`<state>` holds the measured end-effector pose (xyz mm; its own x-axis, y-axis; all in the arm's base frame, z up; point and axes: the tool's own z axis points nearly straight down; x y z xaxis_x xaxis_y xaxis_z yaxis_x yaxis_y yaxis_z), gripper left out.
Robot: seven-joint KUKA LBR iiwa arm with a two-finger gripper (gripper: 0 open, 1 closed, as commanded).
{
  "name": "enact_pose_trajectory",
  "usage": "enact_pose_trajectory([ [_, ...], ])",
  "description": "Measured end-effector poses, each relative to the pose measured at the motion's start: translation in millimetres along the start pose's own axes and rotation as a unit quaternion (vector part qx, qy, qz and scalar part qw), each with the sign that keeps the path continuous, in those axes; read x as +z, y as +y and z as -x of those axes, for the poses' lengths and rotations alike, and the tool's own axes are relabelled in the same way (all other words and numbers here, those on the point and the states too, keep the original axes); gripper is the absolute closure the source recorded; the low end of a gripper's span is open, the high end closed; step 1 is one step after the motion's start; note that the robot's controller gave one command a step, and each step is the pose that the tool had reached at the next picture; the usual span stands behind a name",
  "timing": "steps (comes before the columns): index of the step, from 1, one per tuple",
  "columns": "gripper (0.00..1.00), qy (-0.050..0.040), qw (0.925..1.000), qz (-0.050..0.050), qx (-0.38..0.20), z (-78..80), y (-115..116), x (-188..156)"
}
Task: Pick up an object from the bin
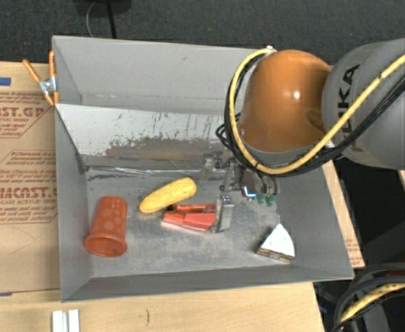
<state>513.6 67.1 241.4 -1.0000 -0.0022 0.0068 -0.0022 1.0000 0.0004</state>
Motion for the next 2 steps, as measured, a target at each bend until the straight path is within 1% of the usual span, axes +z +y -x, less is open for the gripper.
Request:
enact_pose_trajectory([
  [1, 0.00, -0.0042, 1.0000, 0.000, 0.001, 1.4, -0.3, -4.5],
  [2, 0.00, -0.0059, 0.9999, 0.000, -0.014, -1.3, -13.0, 52.5],
])
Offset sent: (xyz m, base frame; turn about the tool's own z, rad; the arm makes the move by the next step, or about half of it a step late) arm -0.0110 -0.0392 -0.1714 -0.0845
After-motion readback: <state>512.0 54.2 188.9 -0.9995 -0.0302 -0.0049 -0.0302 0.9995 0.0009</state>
